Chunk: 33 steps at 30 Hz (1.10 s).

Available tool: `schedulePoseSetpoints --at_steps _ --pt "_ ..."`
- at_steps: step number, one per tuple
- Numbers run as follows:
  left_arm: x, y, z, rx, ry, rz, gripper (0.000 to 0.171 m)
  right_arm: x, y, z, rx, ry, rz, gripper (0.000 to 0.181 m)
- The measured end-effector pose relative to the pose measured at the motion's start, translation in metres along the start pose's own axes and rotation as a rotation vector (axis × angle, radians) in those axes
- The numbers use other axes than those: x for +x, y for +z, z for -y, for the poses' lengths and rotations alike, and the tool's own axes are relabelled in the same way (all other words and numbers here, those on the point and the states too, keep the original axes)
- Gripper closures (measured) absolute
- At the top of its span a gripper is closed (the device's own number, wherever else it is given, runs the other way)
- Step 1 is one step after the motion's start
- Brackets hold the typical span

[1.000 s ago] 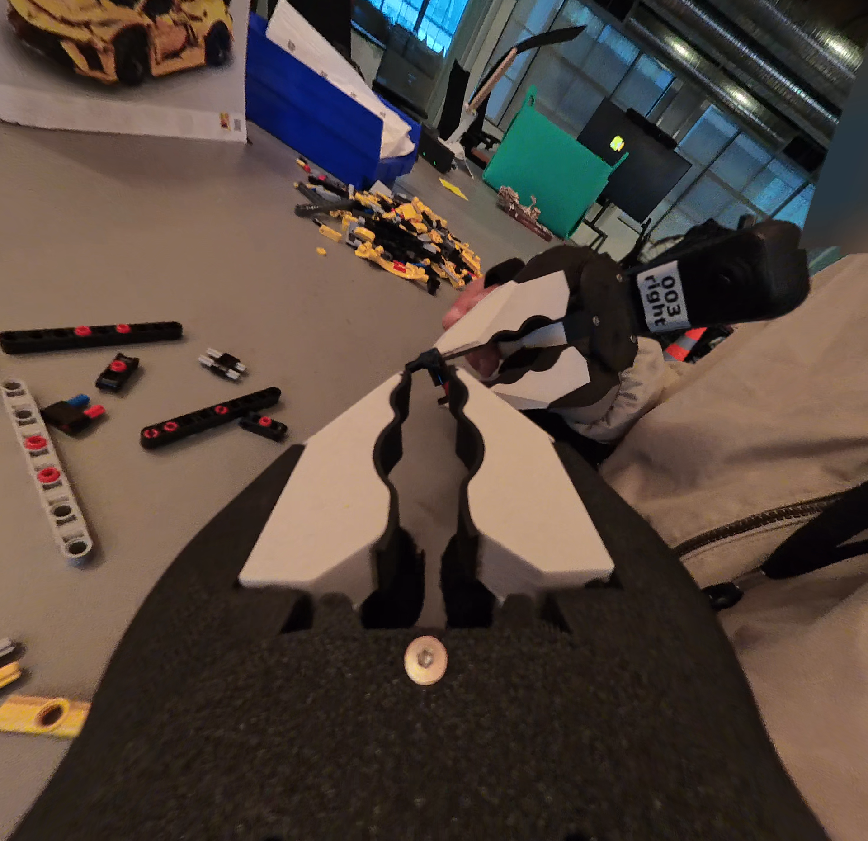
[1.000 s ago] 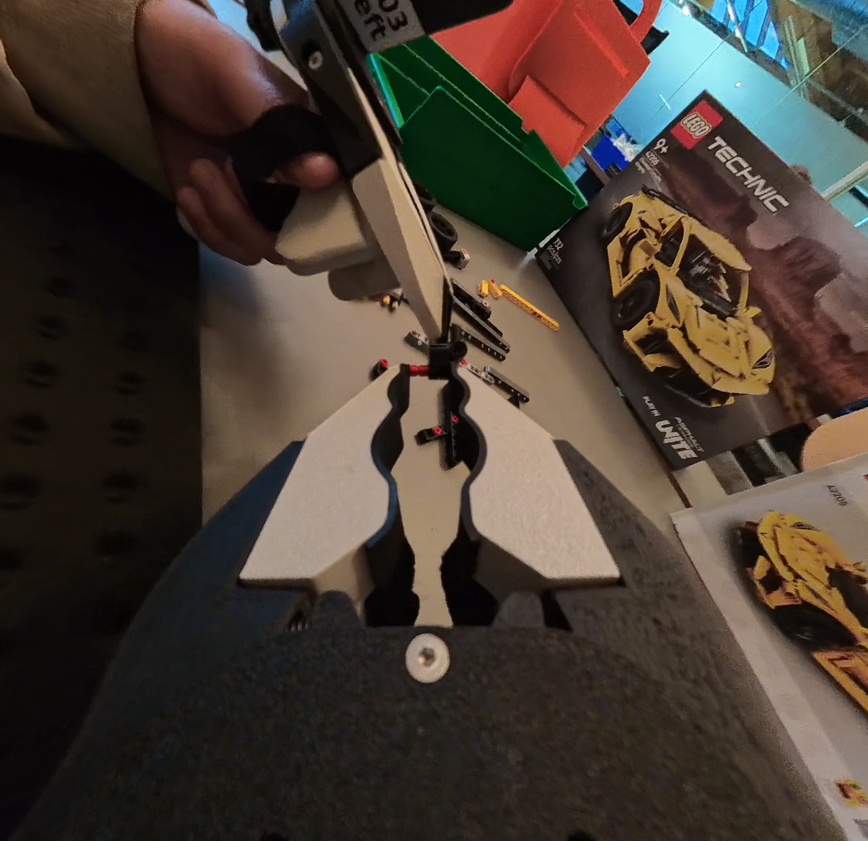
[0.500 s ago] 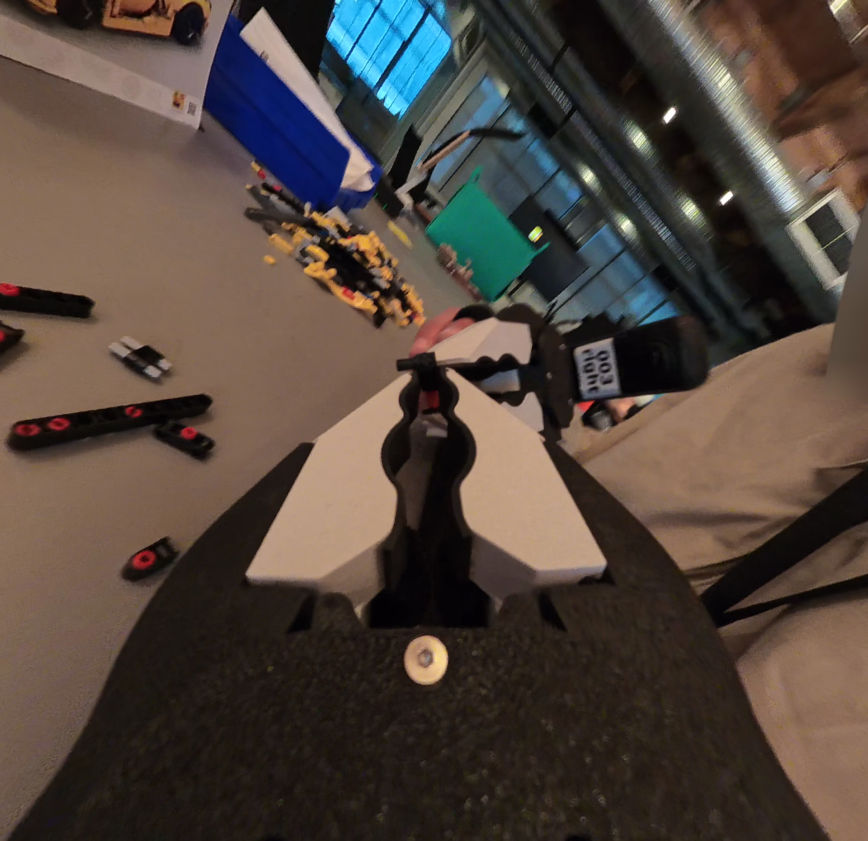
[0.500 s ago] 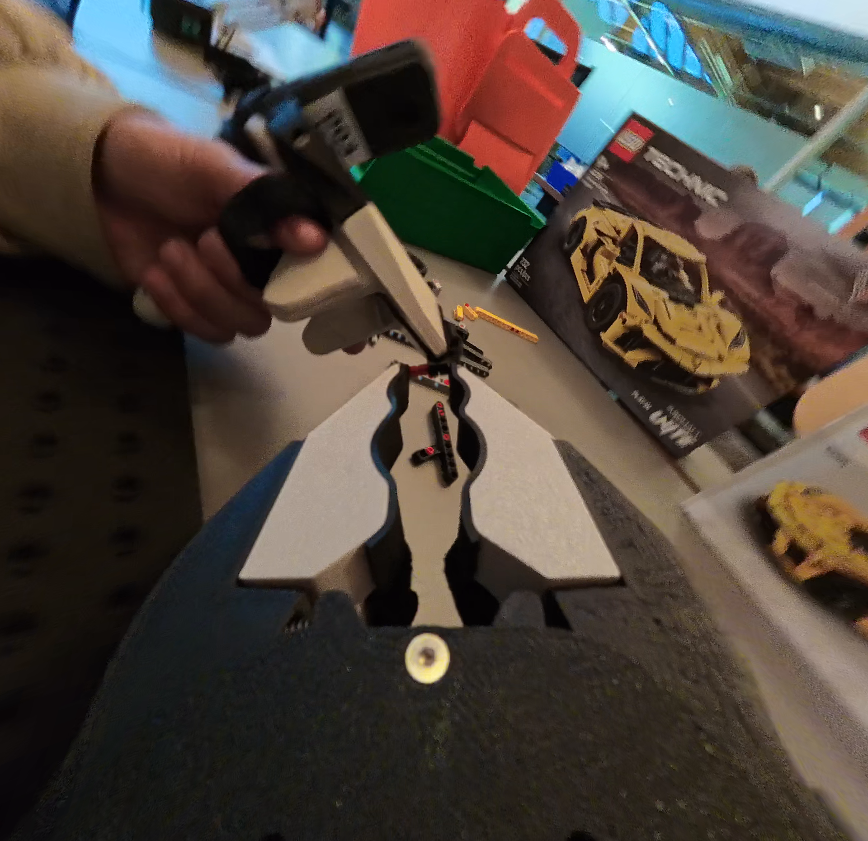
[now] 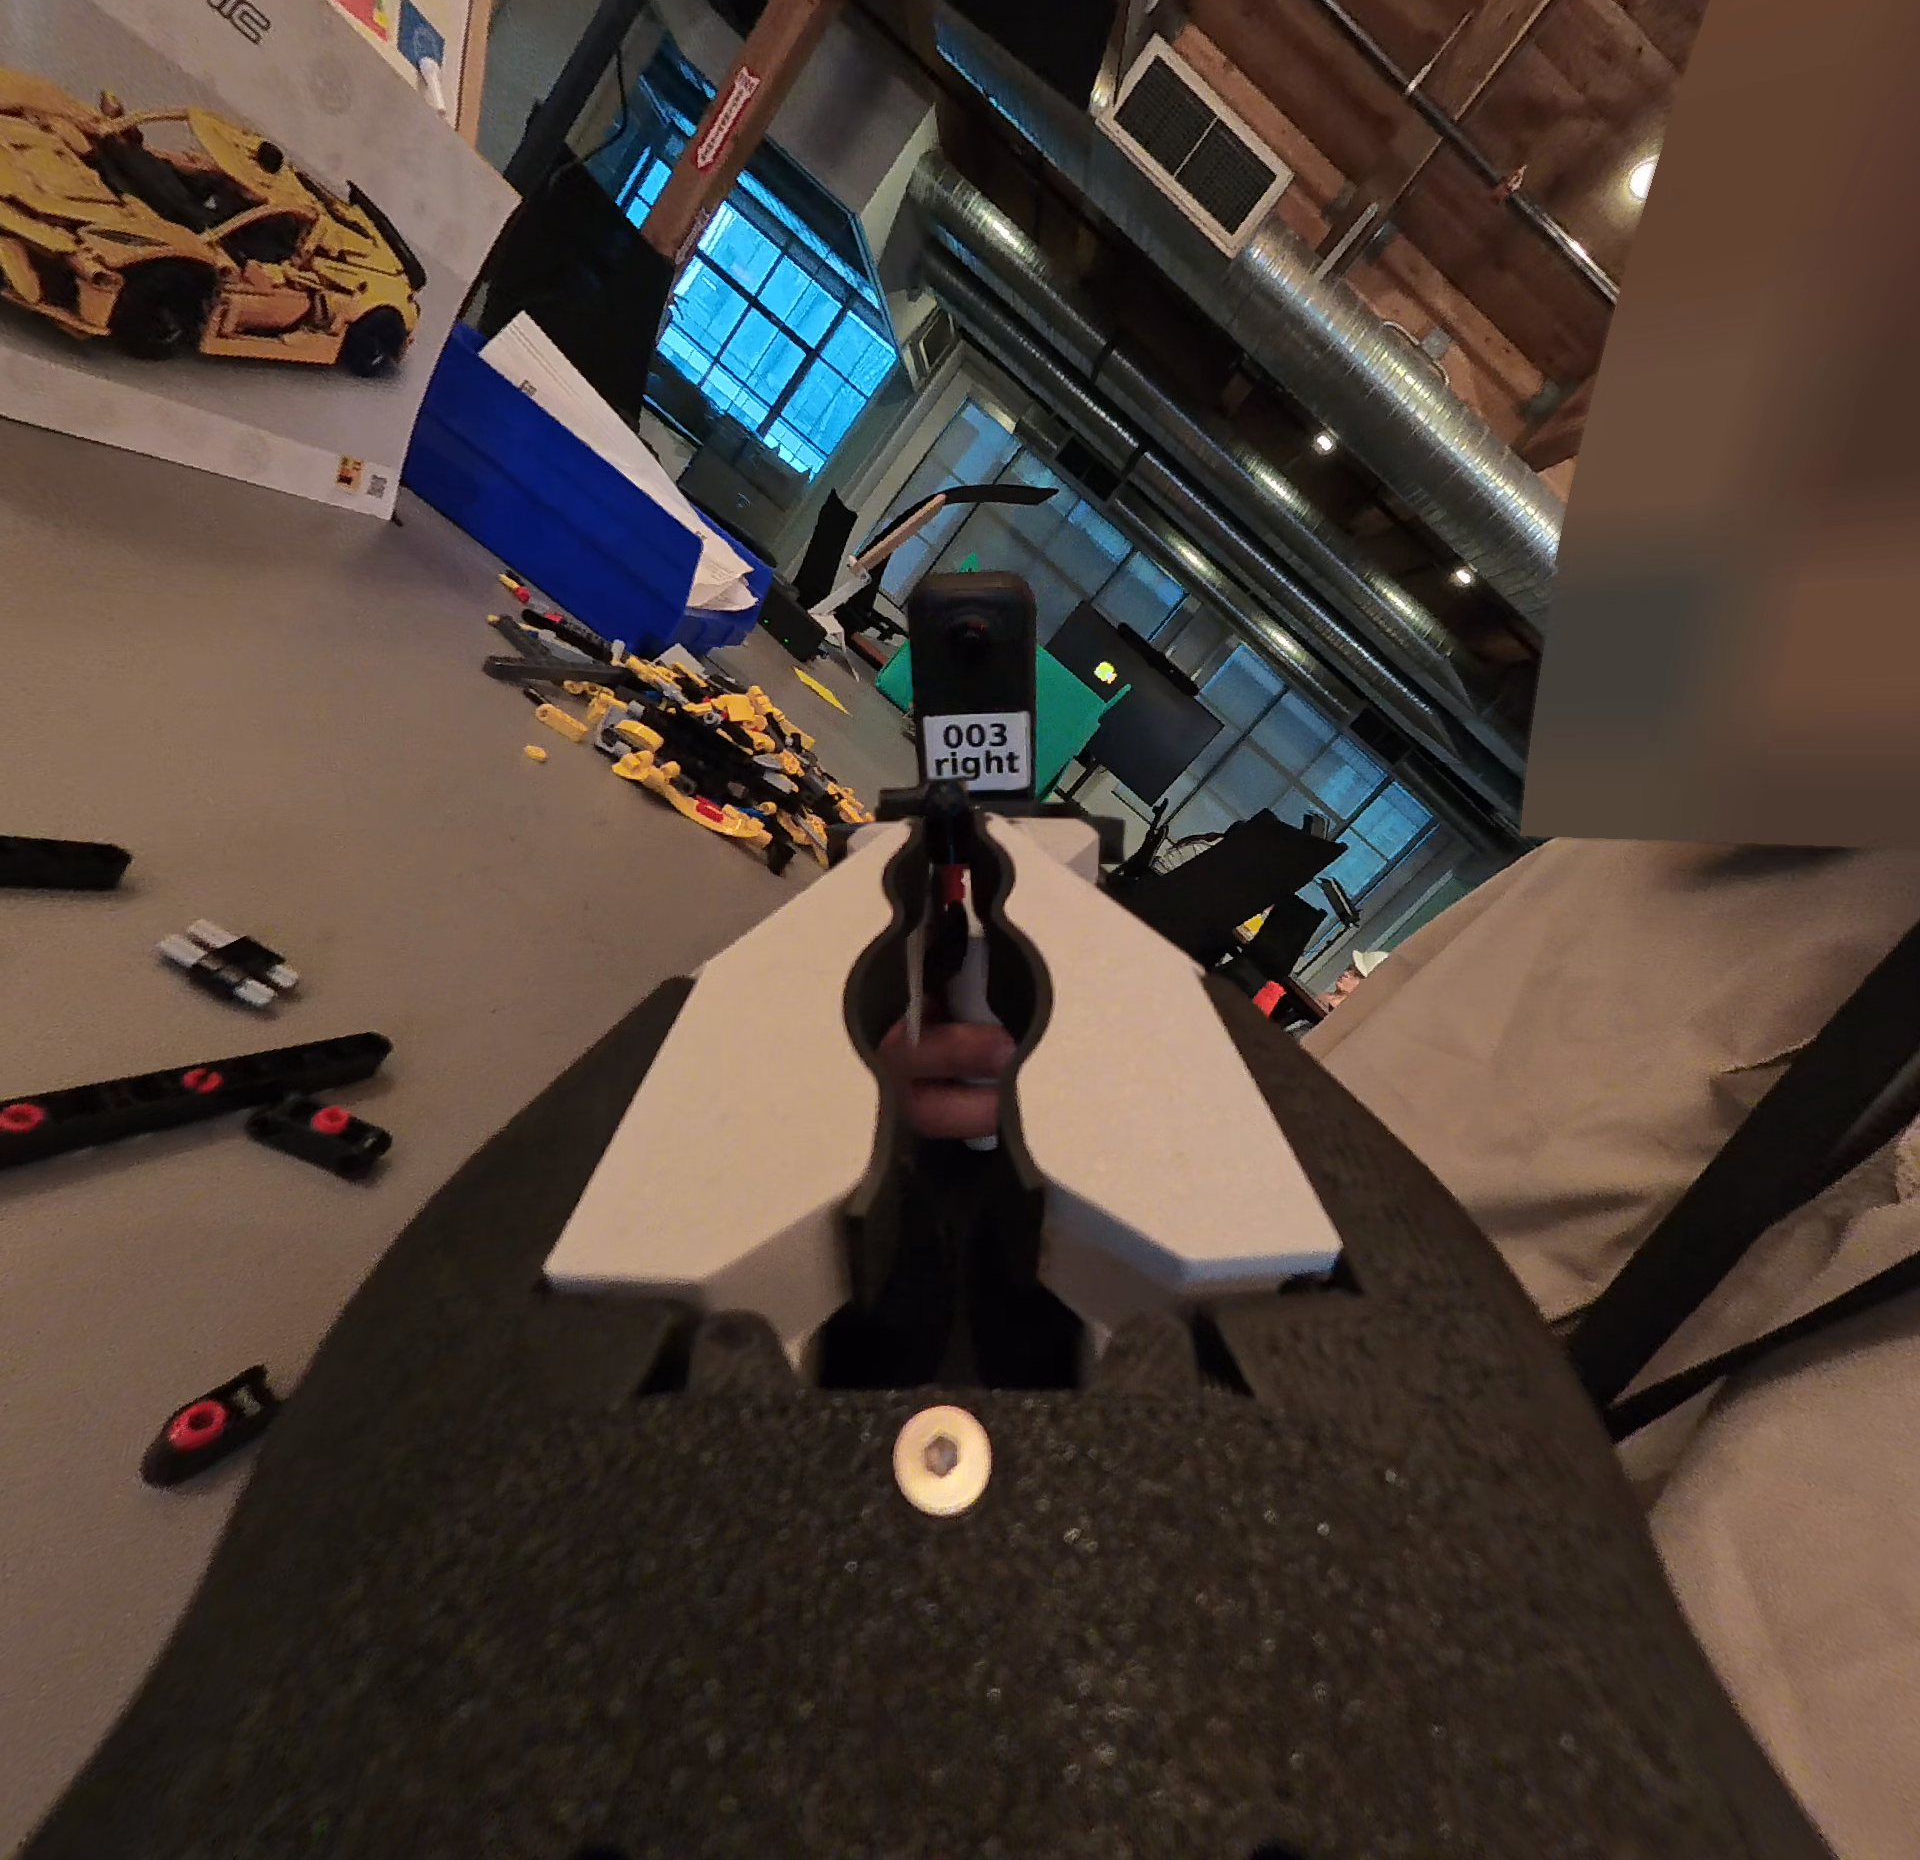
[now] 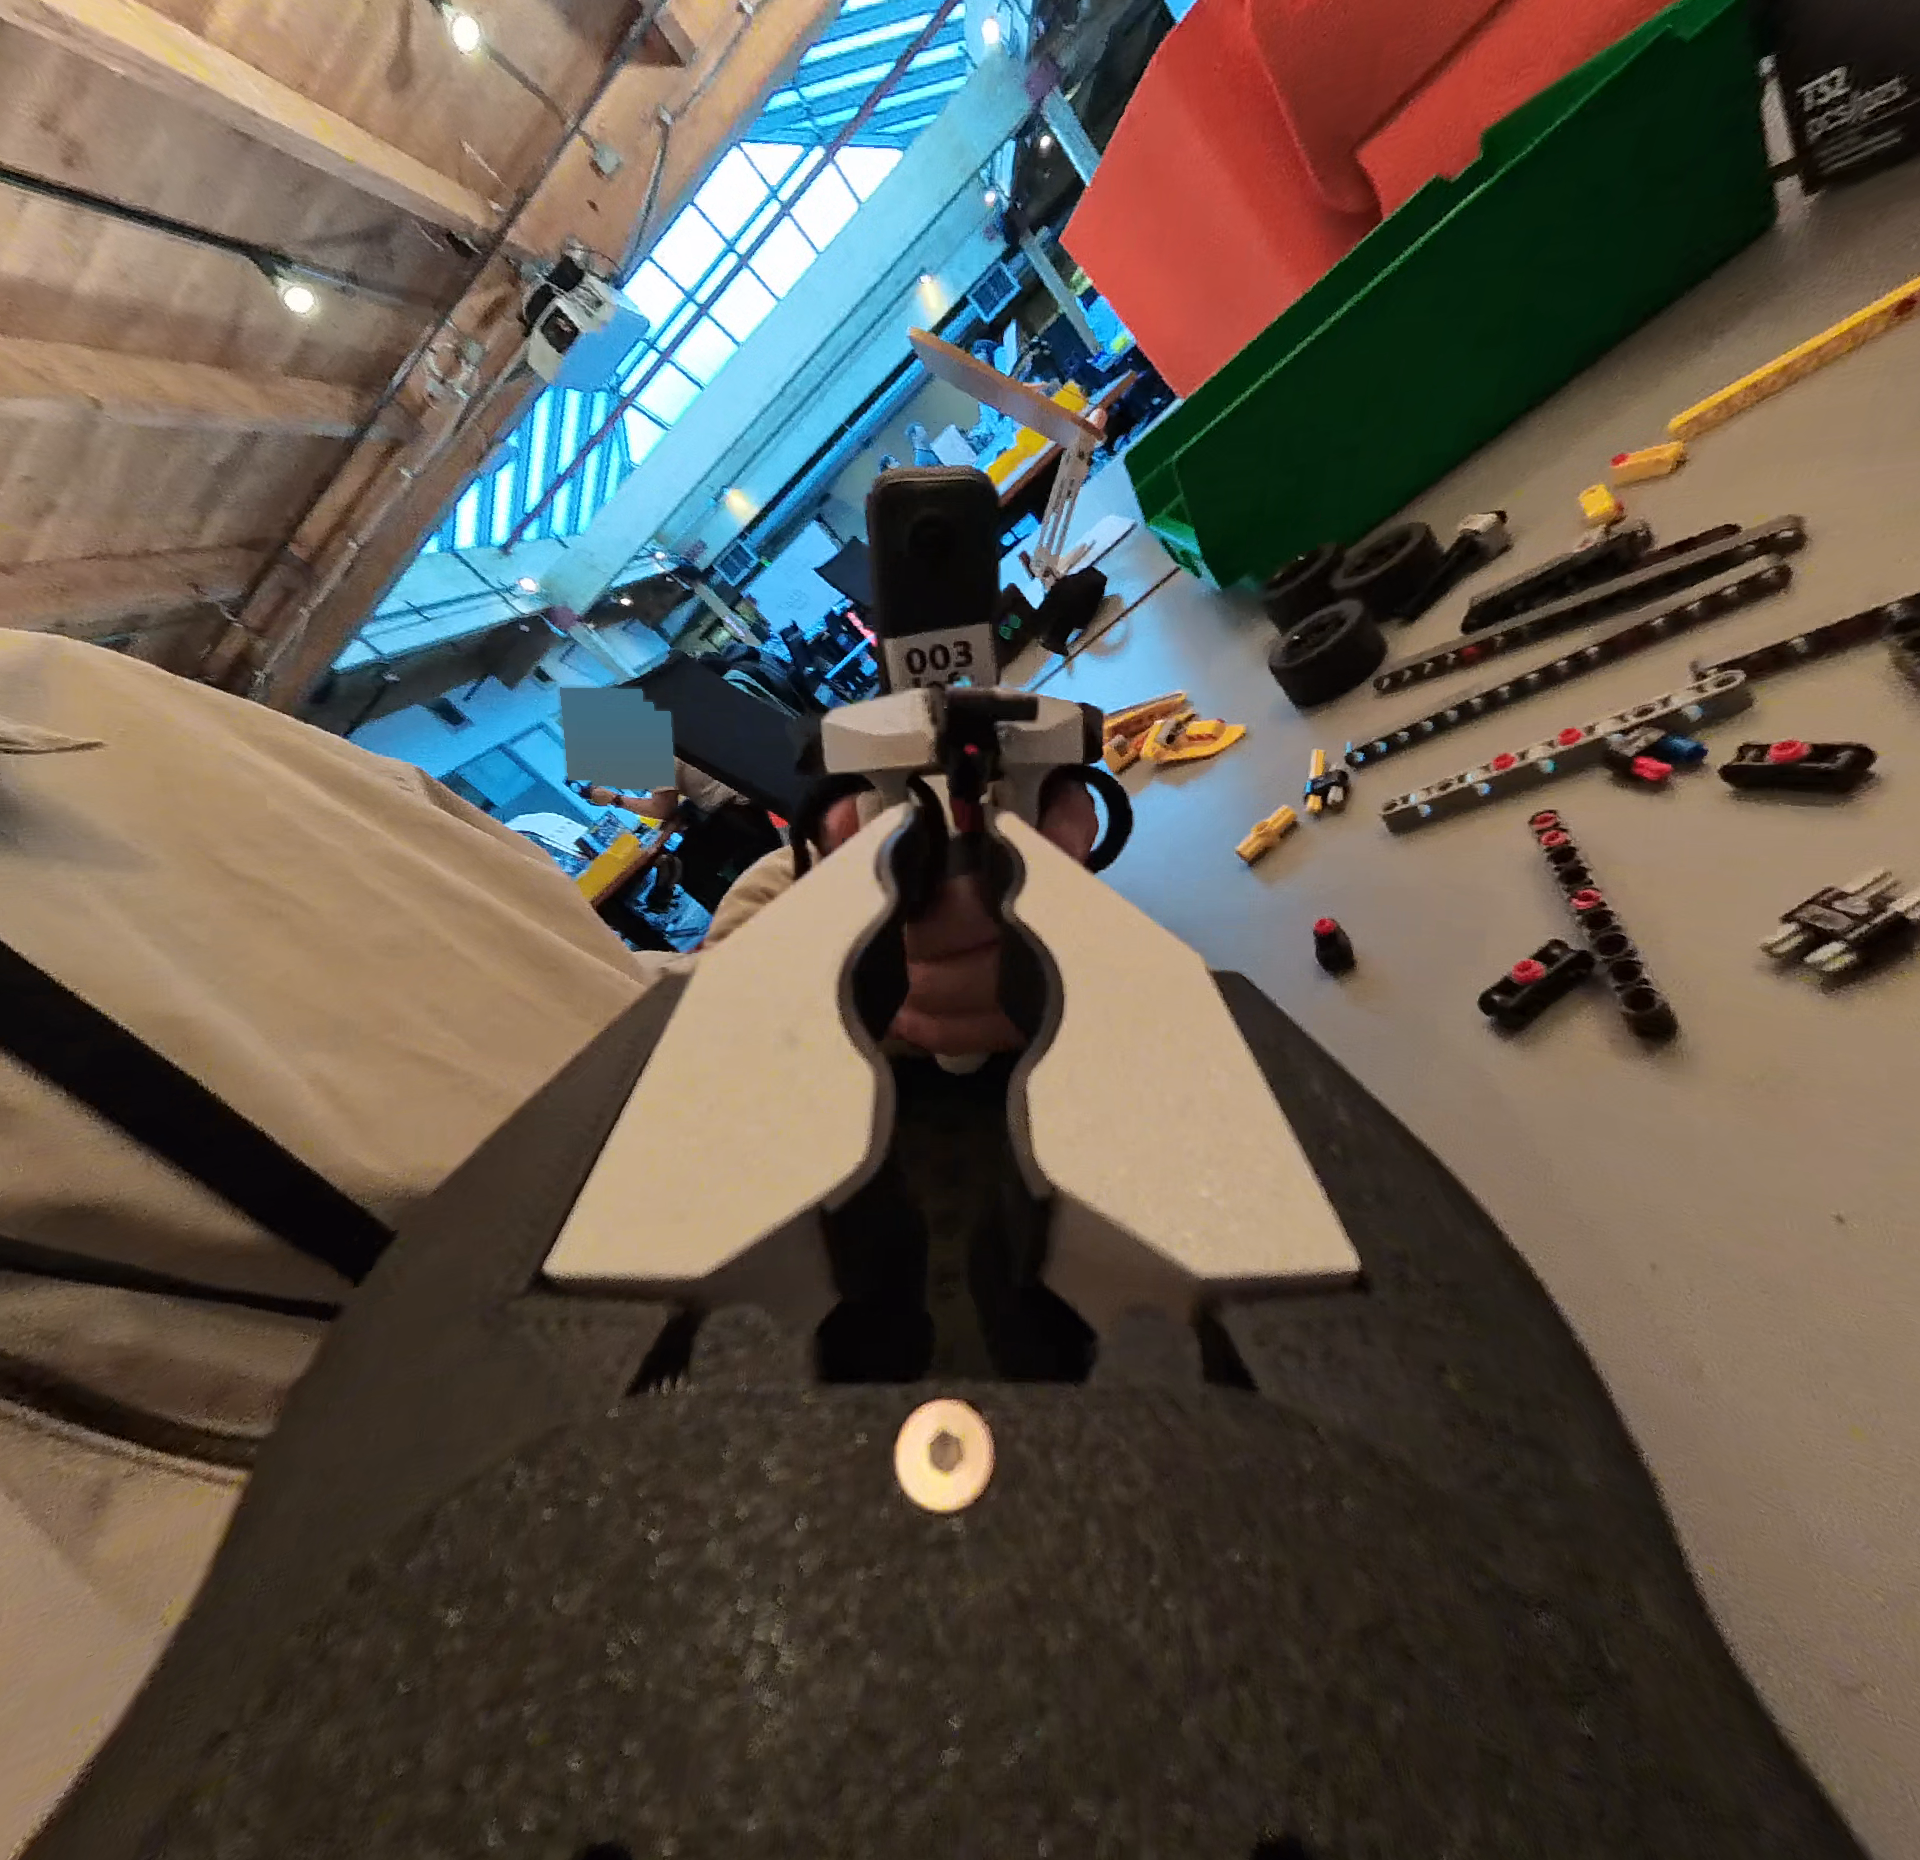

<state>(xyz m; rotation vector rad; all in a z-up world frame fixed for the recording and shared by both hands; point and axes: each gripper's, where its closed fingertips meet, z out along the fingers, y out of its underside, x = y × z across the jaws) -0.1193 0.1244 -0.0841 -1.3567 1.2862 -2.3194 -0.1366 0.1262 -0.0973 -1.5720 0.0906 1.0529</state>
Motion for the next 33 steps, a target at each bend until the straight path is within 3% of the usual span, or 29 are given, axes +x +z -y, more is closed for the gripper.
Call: schedulePoseSetpoints --at_steps 5,9,13,15,26,28,30,31,33 --pt "0.002 0.005 -0.001 0.013 -0.001 -0.006 0.164 0.002 -0.005 0.003 0.007 -0.048 -0.033 0.177" --pt "0.003 0.005 -0.006 -0.045 -0.021 -0.026 0.164 0.001 -0.008 -0.004 -0.059 -0.100 -0.036 0.178" --pt "0.005 0.008 -0.014 -0.093 -0.003 -0.017 0.147 0.001 -0.012 -0.013 -0.135 -0.150 -0.047 0.177" --pt "0.004 0.008 -0.016 -0.101 0.016 -0.006 0.164 0.002 -0.013 -0.011 -0.116 -0.119 -0.037 0.177" --pt "0.011 0.005 -0.010 -0.061 0.134 0.023 0.165 -0.005 -0.008 -0.006 -0.058 -0.056 0.027 0.177" --pt "0.009 -0.005 0.005 -0.004 0.240 0.088 0.164 -0.001 -0.007 -0.008 -0.066 -0.085 -0.007 0.181" --pt "-0.005 -0.037 0.038 0.107 0.352 0.236 0.165 0.009 -0.010 -0.010 -0.078 -0.135 -0.082 0.179" --pt "-0.023 -0.060 0.049 0.081 0.387 0.379 0.164 0.011 -0.012 -0.007 -0.059 -0.144 -0.102 0.175" --pt "-0.060 -0.115 0.054 -0.087 0.431 0.687 0.165 0.013 -0.015 -0.001 -0.022 -0.140 -0.110 0.173"
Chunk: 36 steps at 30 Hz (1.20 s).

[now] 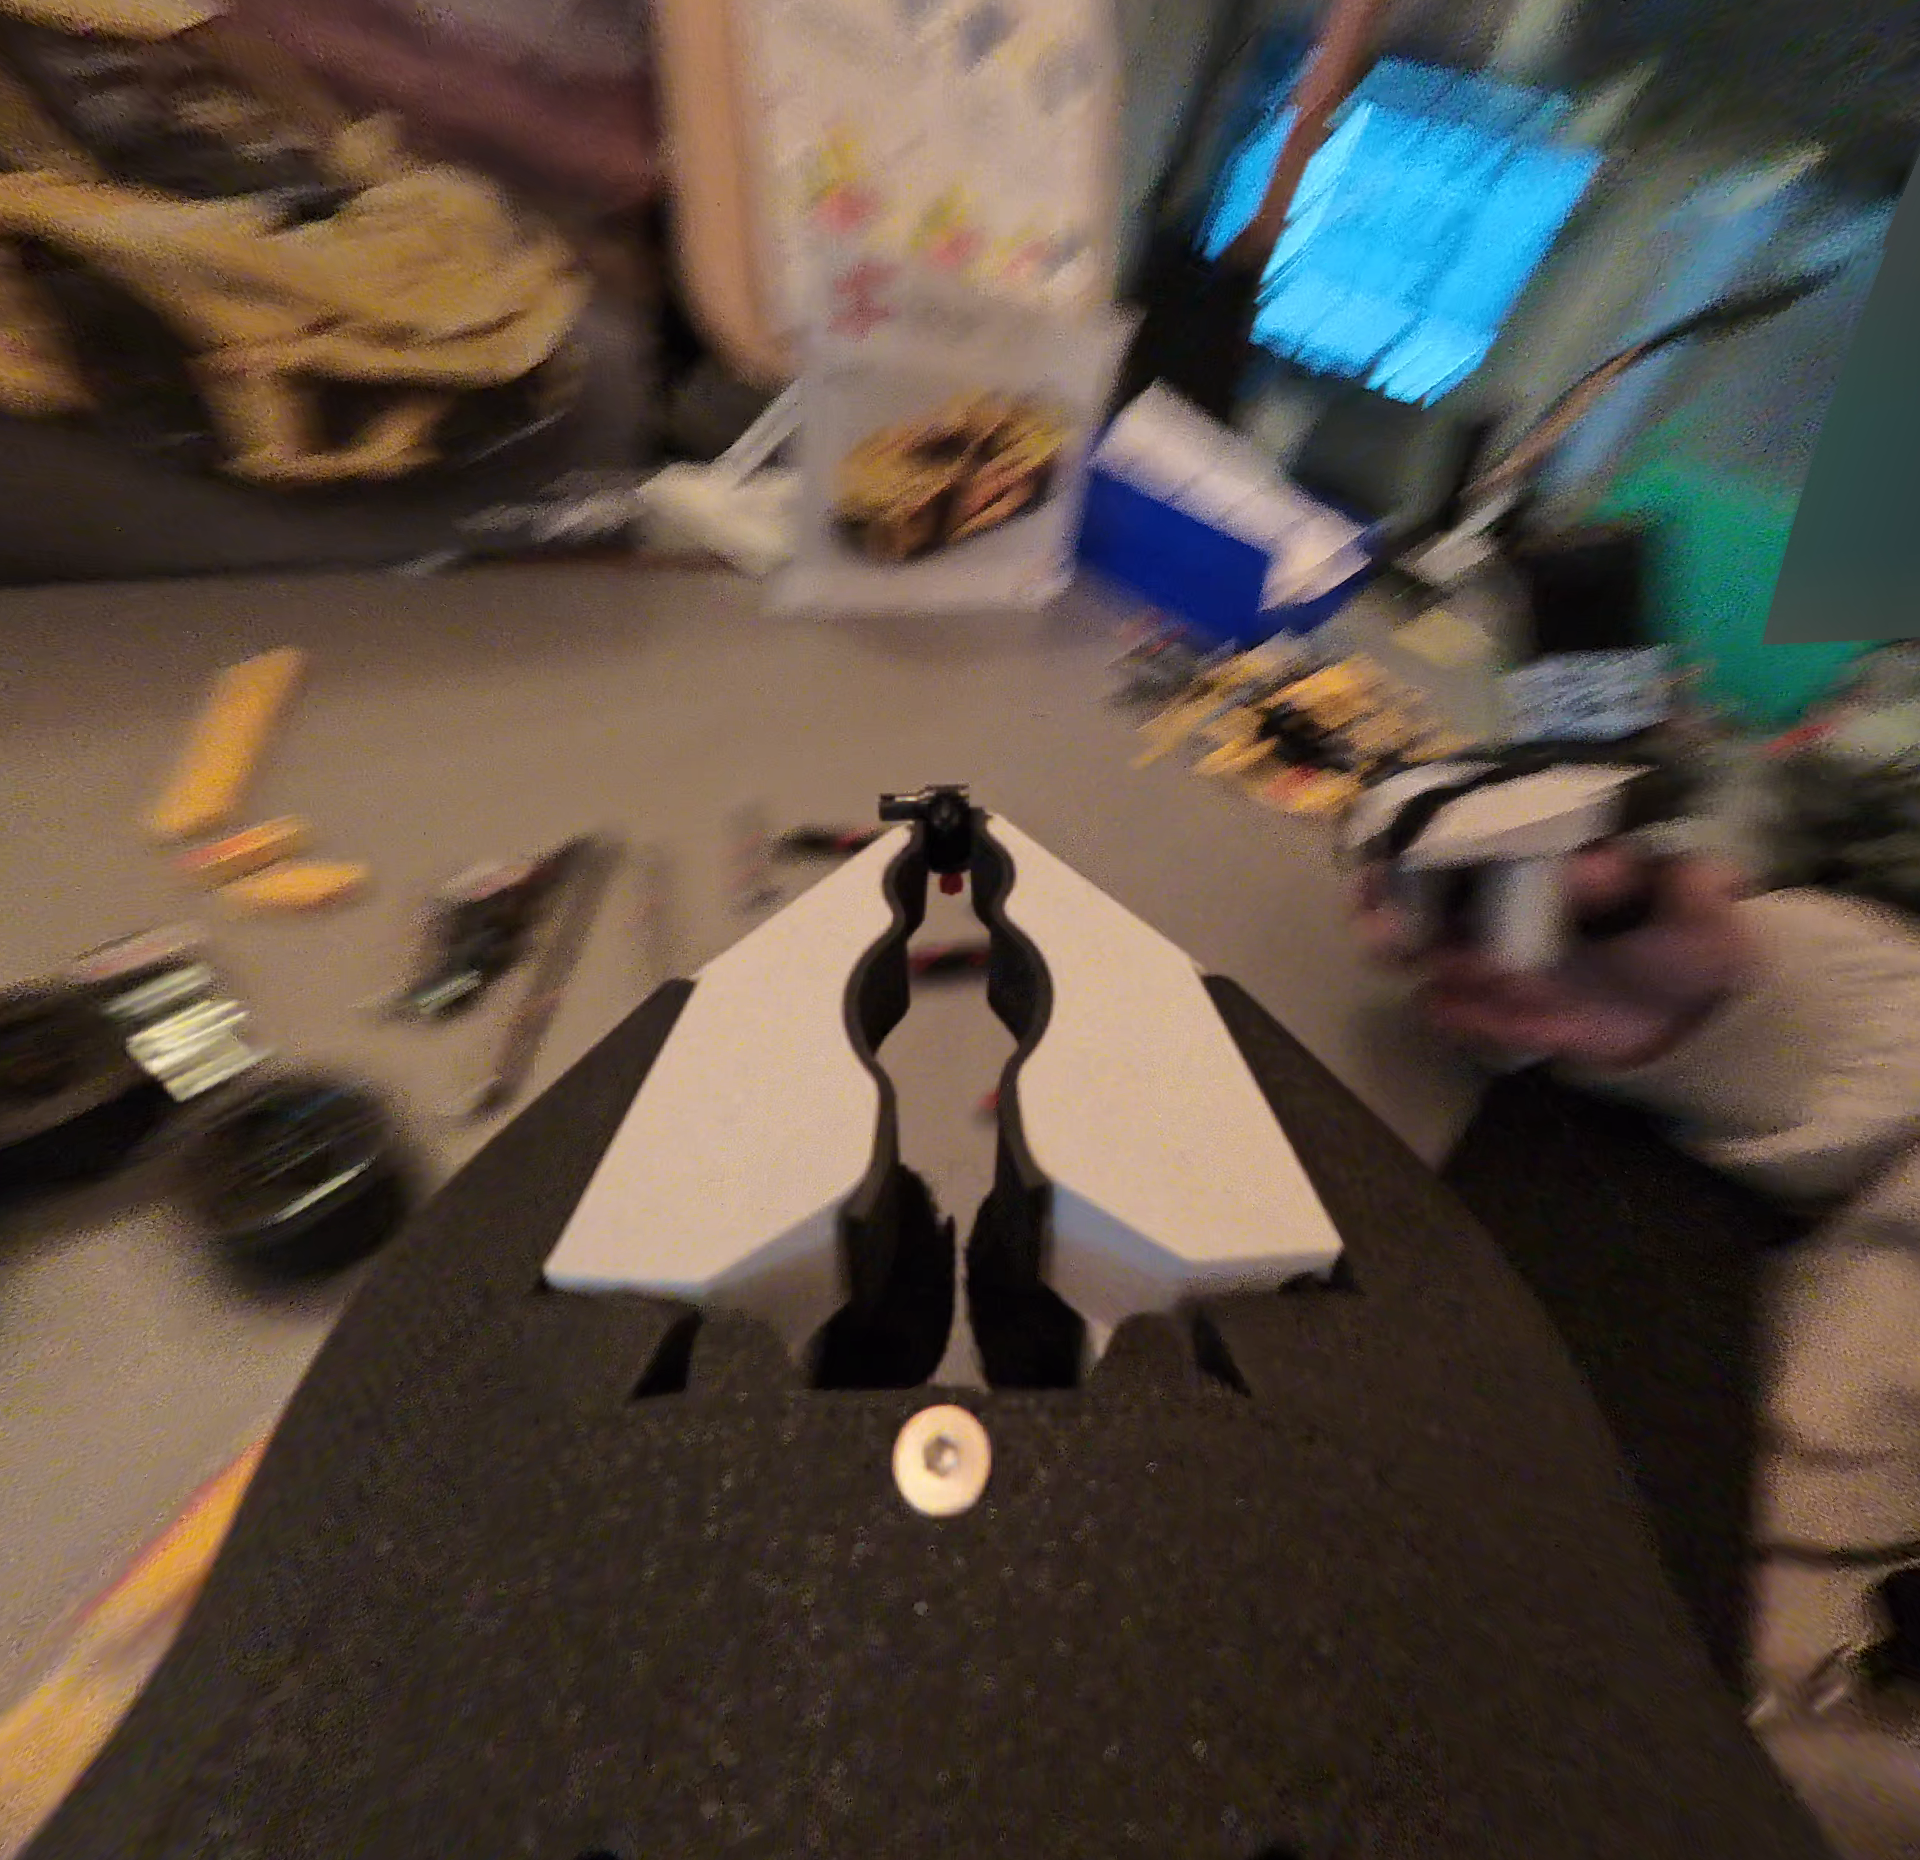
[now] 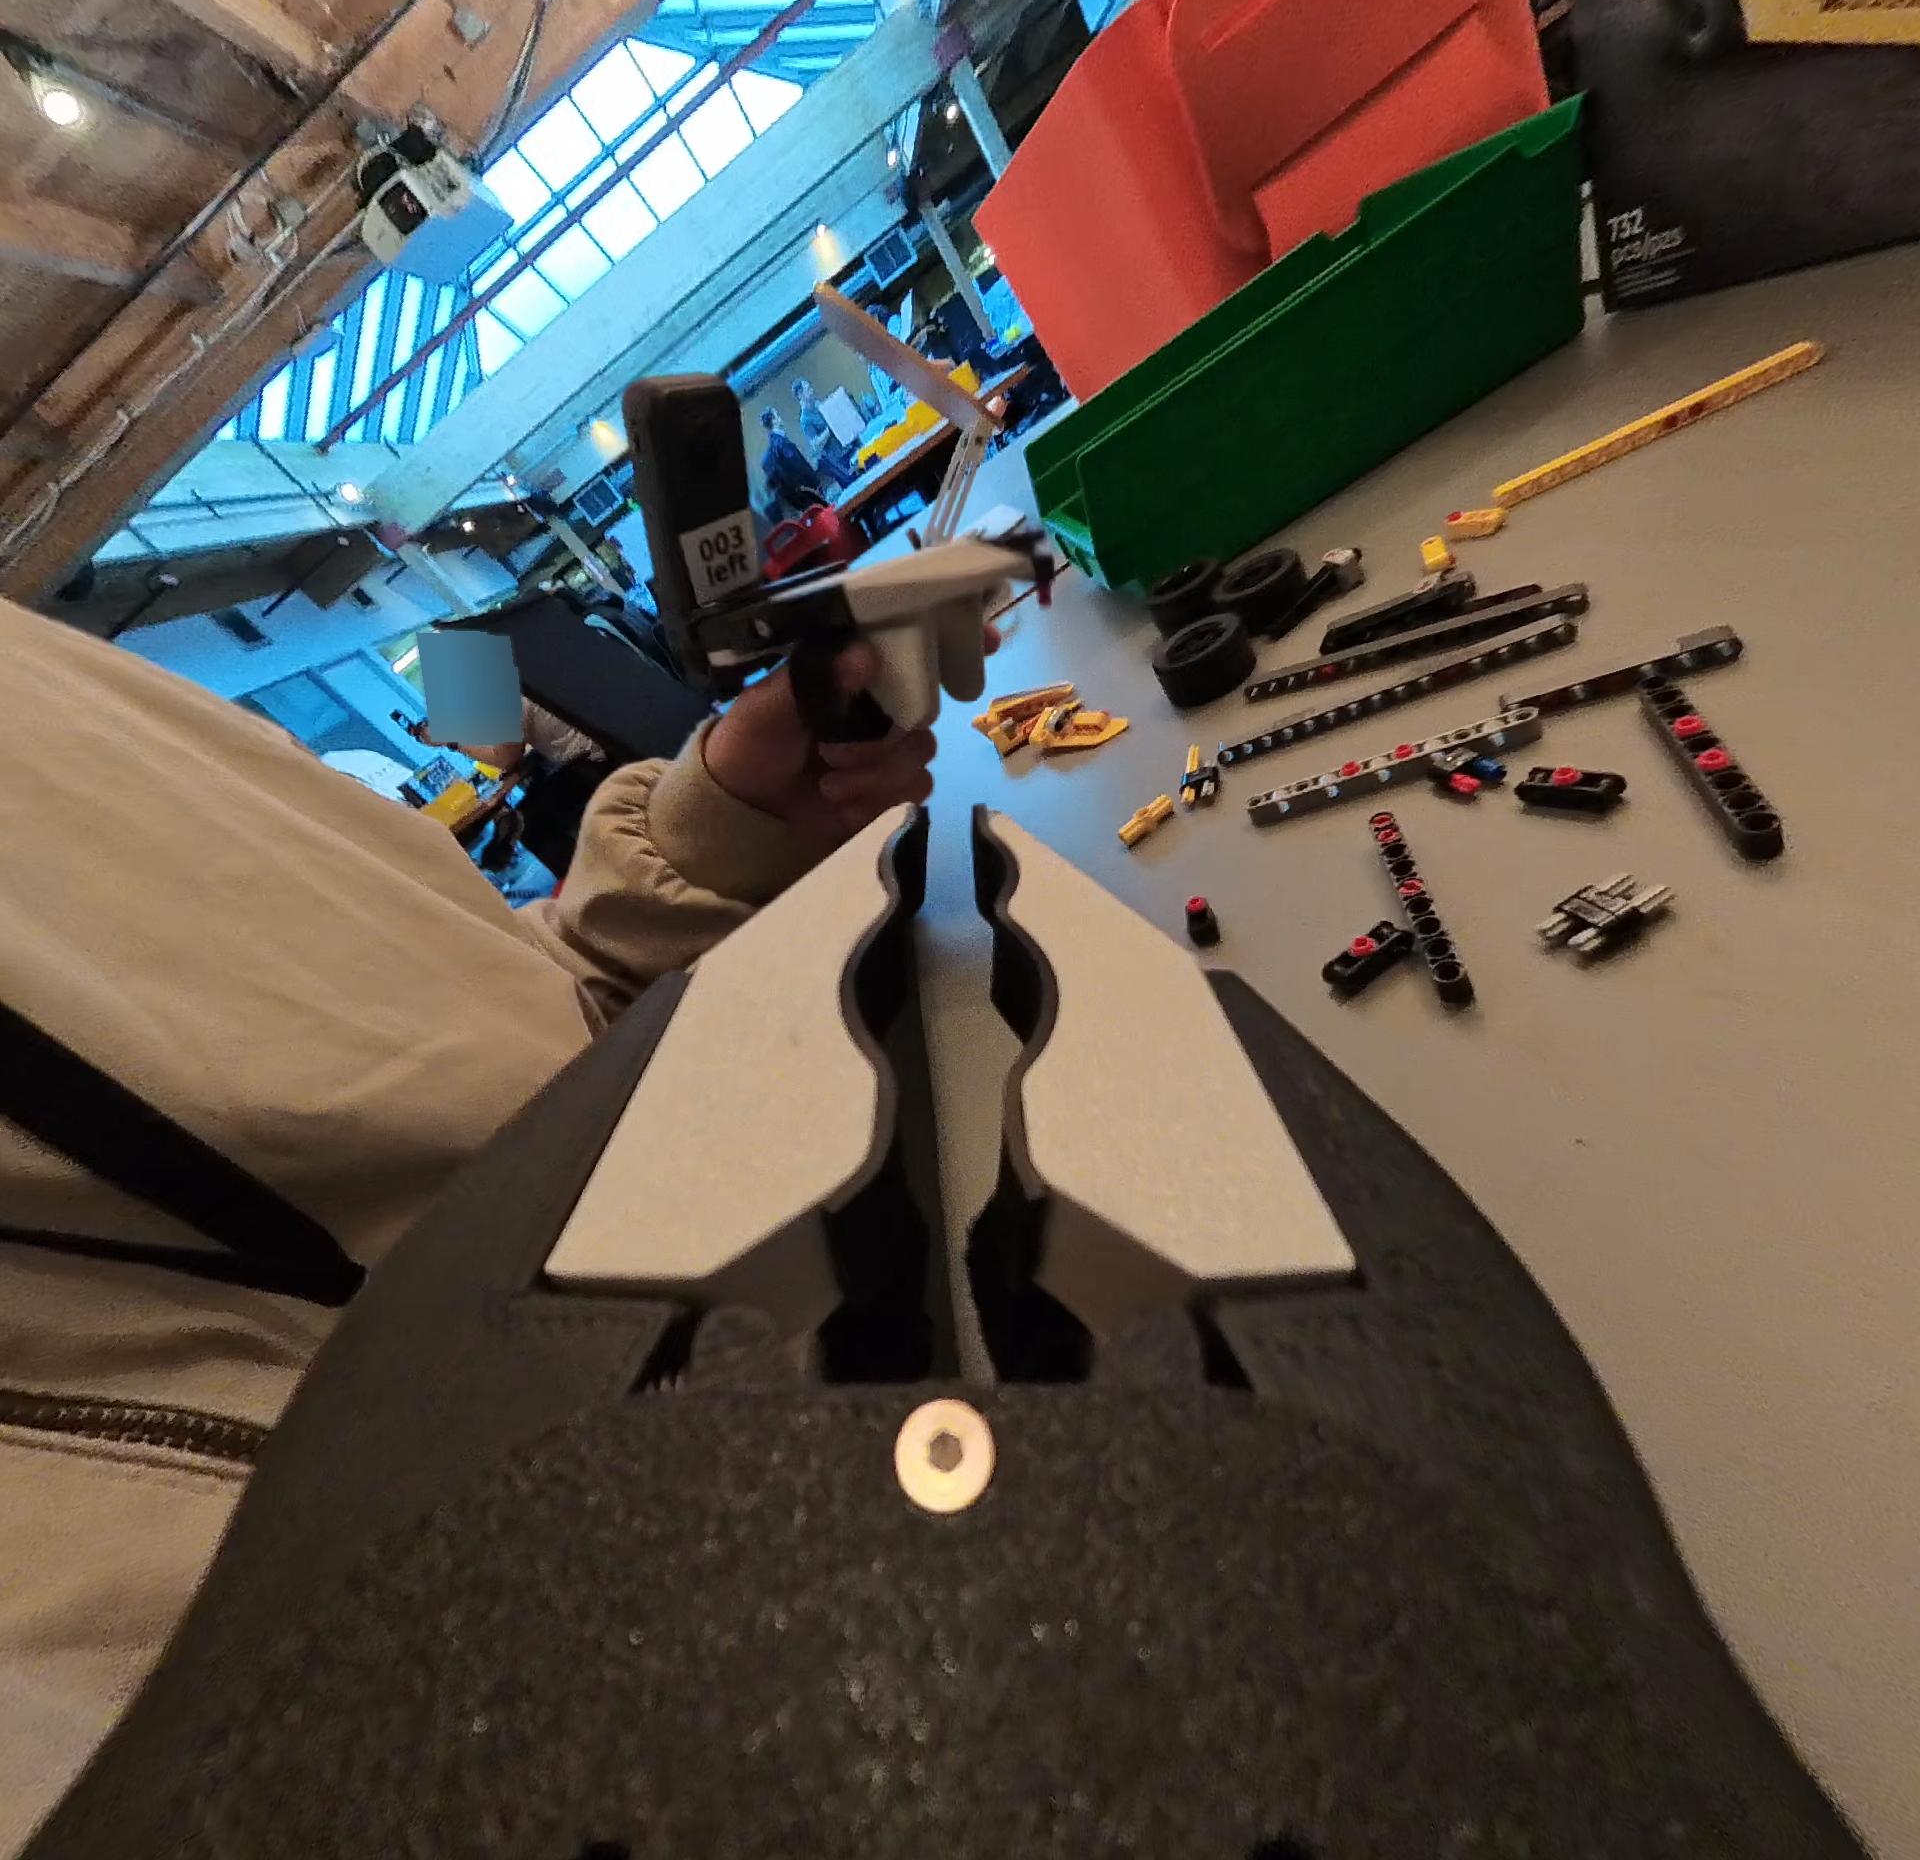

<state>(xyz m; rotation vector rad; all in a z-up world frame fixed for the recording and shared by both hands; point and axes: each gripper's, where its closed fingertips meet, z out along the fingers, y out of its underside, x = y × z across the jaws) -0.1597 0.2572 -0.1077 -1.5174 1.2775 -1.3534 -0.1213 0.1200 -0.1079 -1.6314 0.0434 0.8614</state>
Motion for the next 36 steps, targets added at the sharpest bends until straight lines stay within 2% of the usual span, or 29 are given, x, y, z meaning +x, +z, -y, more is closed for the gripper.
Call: schedulePoseSetpoints --at_steps 2,4,6,9,11,14,18,21,25,28,32,36 --pt "-0.039 -0.025 -0.030 -0.241 0.091 0.162 0.165 0.002 0.000 0.000 0.004 0.036 0.009 0.173" --pt "-0.065 -0.049 -0.062 -0.470 0.153 0.270 0.164 0.000 0.003 -0.001 -0.008 0.068 0.036 0.172" --pt "-0.074 -0.062 -0.085 -0.598 0.150 0.296 0.164 0.001 0.006 -0.007 -0.035 0.080 0.038 0.172" --pt "-0.073 -0.058 -0.095 -0.599 0.072 0.277 0.164 0.004 0.009 -0.013 -0.073 0.046 0.006 0.172" --pt "-0.069 -0.052 -0.094 -0.577 0.088 0.256 0.164 0.005 0.009 -0.014 -0.075 0.032 -0.005 0.172" --pt "-0.070 -0.046 -0.100 -0.615 0.132 0.268 0.164 0.008 0.007 -0.011 -0.060 0.054 -0.009 0.172" --pt "-0.062 -0.037 -0.105 -0.616 0.083 0.227 0.159 0.010 0.004 -0.007 -0.032 0.090 -0.004 0.172" --pt "-0.059 -0.032 -0.098 -0.575 0.064 0.225 0.147 0.011 0.004 -0.007 -0.026 0.114 0.000 0.172" --pt "-0.053 -0.025 -0.080 -0.504 0.124 0.207 0.147 0.011 0.004 -0.007 -0.028 0.121 0.006 0.171" --pt "-0.055 -0.020 -0.081 -0.529 0.177 0.188 0.147 0.010 0.005 -0.008 -0.032 0.121 0.009 0.171" --pt "-0.047 -0.002 -0.078 -0.535 0.159 0.080 0.144 0.011 0.005 -0.008 -0.031 0.129 0.010 0.171" --pt "-0.063 0.005 -0.087 -0.635 0.217 0.127 0.142 0.011 0.004 -0.008 -0.027 0.132 0.007 0.170"
